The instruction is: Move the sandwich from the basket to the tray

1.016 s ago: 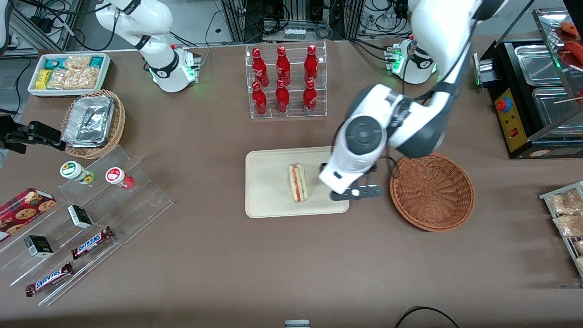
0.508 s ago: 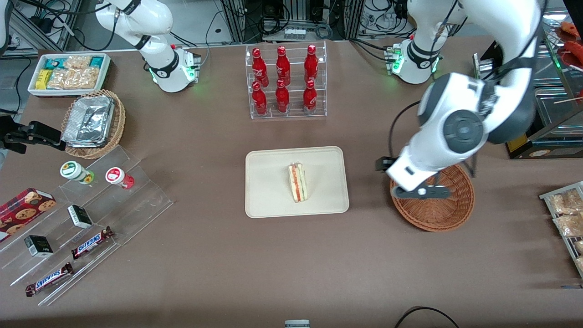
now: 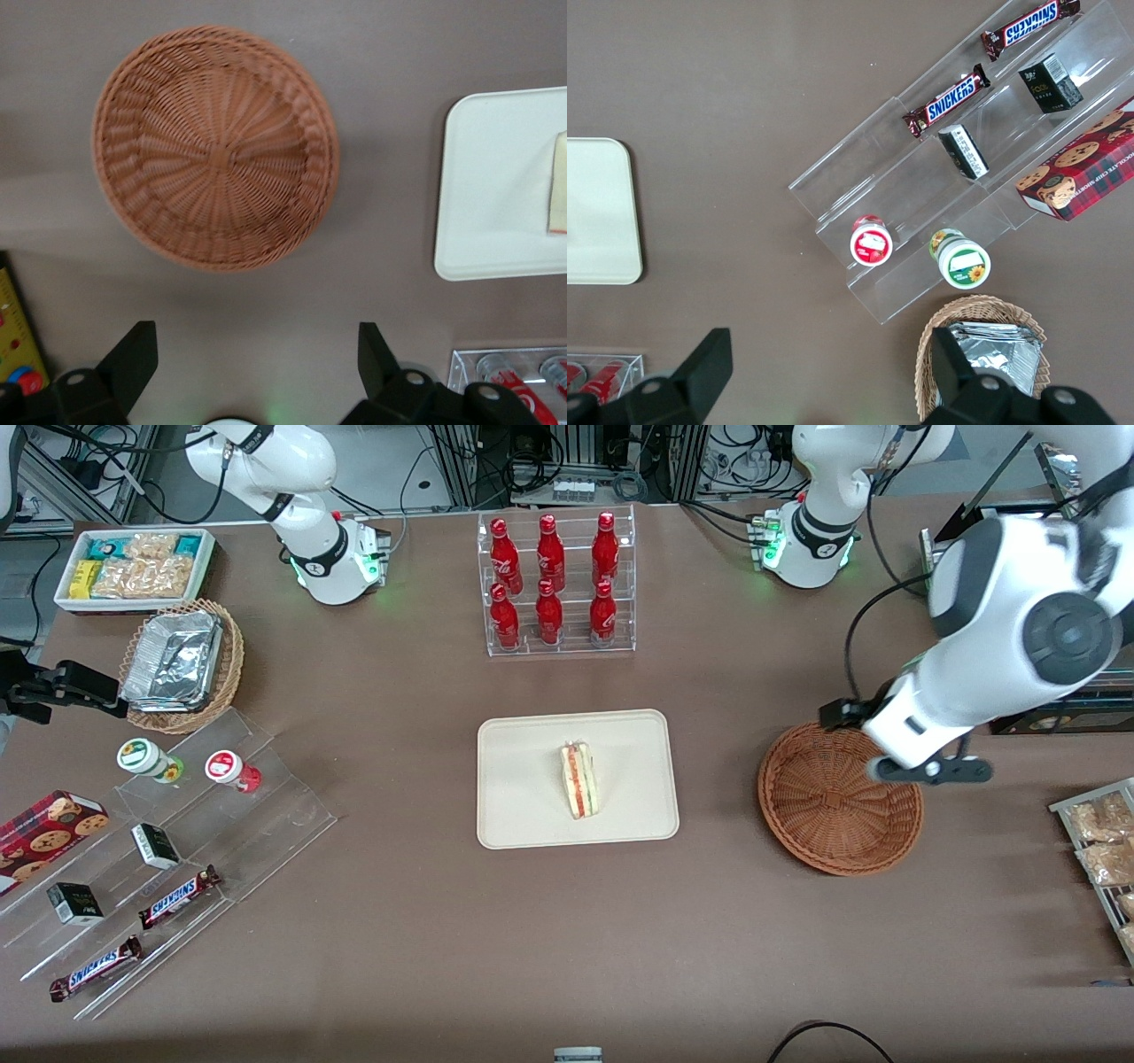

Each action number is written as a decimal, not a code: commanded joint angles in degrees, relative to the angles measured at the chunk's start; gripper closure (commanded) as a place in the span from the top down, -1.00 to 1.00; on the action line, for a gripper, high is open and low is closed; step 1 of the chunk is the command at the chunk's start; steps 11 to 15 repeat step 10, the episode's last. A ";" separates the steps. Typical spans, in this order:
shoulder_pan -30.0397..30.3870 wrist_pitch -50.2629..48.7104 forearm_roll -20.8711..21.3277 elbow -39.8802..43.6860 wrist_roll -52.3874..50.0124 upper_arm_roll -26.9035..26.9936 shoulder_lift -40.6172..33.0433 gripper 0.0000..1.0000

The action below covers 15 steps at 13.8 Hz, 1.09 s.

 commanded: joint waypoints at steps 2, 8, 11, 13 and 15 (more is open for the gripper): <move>6.70 -3.59 -0.56 -2.67 0.91 -5.88 -5.06 1.00; 7.07 -9.74 -0.56 -0.74 0.91 -4.67 -8.49 1.00; 6.37 -9.84 -0.74 -0.29 0.82 -3.09 -8.40 1.00; 6.37 -9.84 -0.74 -0.29 0.82 -3.09 -8.40 1.00; 6.37 -9.84 -0.74 -0.29 0.82 -3.09 -8.40 1.00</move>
